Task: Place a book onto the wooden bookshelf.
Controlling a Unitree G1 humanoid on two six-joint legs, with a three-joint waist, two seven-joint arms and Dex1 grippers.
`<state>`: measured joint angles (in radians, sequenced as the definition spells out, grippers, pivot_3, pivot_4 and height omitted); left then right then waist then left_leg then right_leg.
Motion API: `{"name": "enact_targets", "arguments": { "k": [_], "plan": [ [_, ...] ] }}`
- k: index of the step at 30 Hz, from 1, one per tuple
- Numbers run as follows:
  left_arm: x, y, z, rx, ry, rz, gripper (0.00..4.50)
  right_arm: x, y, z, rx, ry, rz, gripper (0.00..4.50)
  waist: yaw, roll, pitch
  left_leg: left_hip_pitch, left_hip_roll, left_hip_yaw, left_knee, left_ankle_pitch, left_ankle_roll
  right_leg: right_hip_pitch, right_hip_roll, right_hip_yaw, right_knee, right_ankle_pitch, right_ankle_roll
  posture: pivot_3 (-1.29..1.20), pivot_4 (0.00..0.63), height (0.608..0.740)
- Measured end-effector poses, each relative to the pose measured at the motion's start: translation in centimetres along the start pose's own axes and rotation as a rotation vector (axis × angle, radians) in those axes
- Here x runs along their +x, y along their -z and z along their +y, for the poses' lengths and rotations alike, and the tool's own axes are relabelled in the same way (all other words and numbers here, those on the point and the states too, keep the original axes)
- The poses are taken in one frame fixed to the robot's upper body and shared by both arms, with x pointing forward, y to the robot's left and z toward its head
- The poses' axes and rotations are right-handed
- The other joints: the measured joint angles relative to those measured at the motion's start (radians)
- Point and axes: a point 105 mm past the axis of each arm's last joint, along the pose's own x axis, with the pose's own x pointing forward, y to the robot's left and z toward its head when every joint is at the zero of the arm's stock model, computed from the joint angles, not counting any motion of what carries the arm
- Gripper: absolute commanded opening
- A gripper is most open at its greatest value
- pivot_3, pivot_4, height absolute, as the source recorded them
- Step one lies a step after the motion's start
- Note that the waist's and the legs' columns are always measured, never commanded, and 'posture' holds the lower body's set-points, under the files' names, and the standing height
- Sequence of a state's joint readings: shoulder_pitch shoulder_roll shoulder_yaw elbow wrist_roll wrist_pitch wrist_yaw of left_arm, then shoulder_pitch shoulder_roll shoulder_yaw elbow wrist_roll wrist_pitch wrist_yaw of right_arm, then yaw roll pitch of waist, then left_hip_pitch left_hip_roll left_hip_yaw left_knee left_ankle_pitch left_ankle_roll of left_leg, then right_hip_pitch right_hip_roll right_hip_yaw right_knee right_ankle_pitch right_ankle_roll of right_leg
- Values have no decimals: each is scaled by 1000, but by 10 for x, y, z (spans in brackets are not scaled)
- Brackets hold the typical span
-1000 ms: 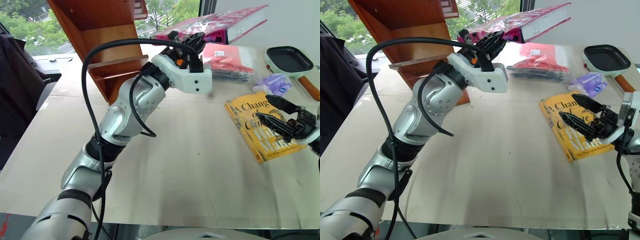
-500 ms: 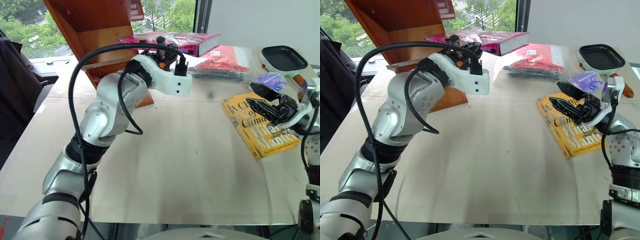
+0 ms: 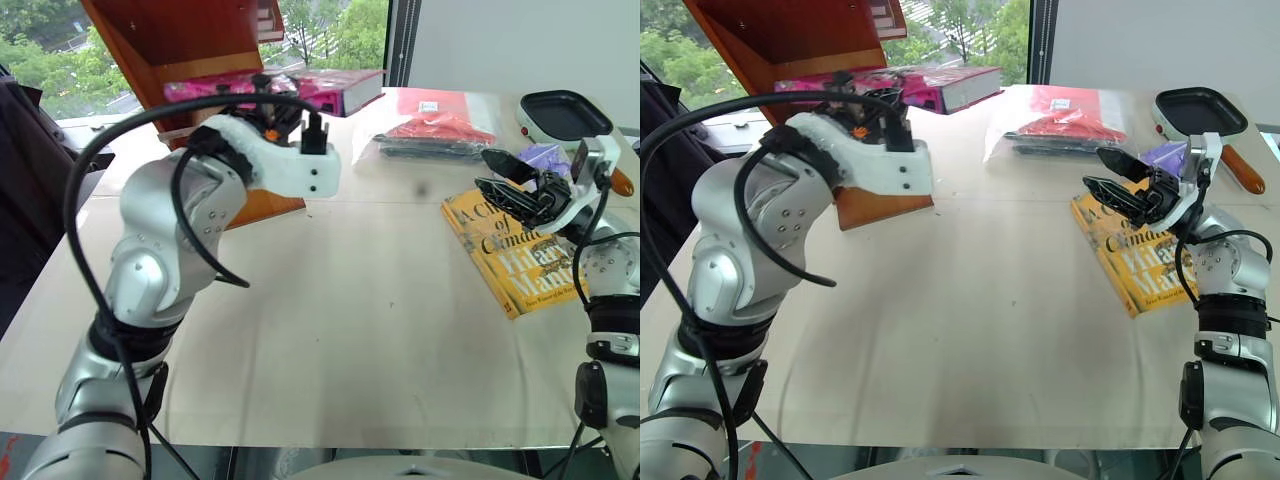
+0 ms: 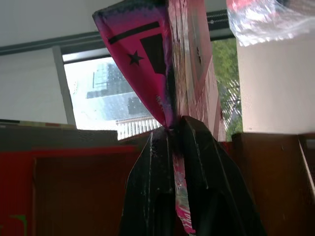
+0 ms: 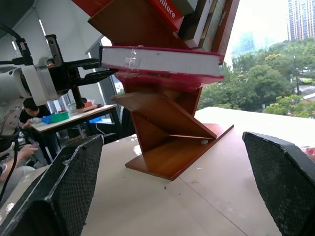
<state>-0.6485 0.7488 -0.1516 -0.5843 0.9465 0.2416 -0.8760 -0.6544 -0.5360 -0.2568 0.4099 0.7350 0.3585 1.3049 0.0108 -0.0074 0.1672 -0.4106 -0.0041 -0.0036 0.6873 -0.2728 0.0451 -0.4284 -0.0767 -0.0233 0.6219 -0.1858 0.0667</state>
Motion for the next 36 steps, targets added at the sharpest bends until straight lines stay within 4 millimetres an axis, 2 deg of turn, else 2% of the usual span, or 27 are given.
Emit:
{"name": "enact_targets", "arguments": {
  "k": [7,12,19,28,36],
  "plan": [
    [-16,1,1,-12,-37,30,11,9,-5,-5,-20,-27,-11,4500,1,0,0,2,0,0,1,0,0,0,0,2,3,0,0,0,150,731],
    [-24,10,8,-50,-99,104,11,13,-4,-7,-20,-39,-14,4500,0,0,0,3,0,1,1,0,0,0,0,4,4,0,0,0,150,731],
    [-26,16,2,-73,-86,169,11,20,-8,-9,-25,-65,-16,4500,0,0,0,6,0,2,0,0,0,0,1,8,4,0,0,0,150,731],
    [-30,16,4,-87,-92,195,11,19,-4,-11,-24,-70,-7,4500,-1,0,0,7,1,4,0,0,0,0,1,10,5,0,0,0,150,731],
    [-42,16,4,-96,-91,224,11,21,-3,-12,-5,-80,-21,4500,-3,0,0,9,3,6,-1,0,0,0,3,12,5,0,0,0,150,731]
  ]
}}
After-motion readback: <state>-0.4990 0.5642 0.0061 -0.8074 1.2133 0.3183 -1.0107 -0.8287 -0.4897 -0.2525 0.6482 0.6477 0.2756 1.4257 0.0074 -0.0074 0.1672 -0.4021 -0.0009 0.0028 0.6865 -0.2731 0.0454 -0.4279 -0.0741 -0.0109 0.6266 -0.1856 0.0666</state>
